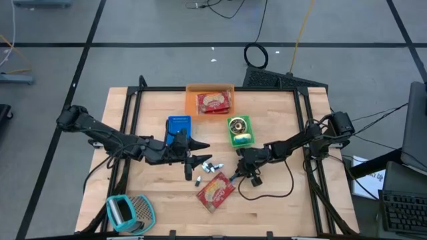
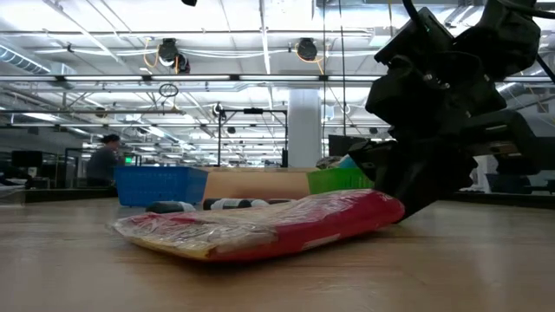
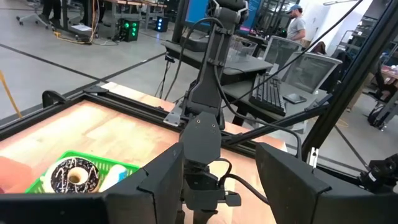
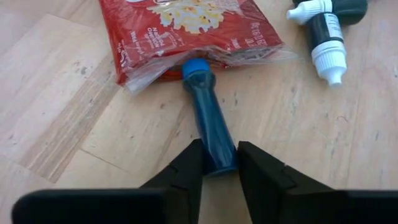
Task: Pick & Place Food Item
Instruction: Put the blue food coloring bottle into the blue bin
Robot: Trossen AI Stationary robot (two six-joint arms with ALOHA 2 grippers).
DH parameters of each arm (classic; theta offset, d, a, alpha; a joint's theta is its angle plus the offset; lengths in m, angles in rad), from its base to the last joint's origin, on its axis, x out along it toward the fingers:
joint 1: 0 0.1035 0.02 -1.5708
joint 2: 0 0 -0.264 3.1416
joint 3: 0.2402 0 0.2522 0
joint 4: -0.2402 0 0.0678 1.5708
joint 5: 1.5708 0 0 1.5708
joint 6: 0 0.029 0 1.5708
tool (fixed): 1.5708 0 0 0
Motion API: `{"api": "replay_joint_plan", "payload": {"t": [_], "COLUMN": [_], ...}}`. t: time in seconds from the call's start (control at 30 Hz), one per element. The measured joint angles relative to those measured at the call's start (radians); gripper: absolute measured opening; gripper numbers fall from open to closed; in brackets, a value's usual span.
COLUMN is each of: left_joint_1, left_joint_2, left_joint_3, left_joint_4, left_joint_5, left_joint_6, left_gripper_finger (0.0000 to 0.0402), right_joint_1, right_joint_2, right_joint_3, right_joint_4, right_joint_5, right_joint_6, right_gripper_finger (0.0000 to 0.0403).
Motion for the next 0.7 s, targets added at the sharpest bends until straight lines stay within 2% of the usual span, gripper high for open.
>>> {"api": "replay_joint_plan", "payload": {"t": [0.27, 0.5, 0.7], "left_joint_1": [0.0, 0.001, 0.0], "left_joint_2": [0.0, 0.0, 0.008], "left_joint_3": [0.0, 0.0, 0.0], "left_joint_4": [0.0, -0.017, -0.067], "left_joint_5": [0.0, 0.0, 0.002], "left_joint_6": [-0.002, -0.005, -0.072], "left_gripper_finger": [0.0202, 0.0202, 0.0202], "right_joint_1": [0.0, 0.0, 0.0], "right_joint_2": [-0.072, -0.282, -0.464], "right_joint_3": [-0.004, -0.002, -0.002], "right_joint_4": [-0.032, -0.122, -0.183], "right_joint_5": [0.004, 0.005, 0.008], "right_joint_6": [0.0, 0.006, 0.102], "right_gripper_finger": [0.0079, 0.0078, 0.0076]}}
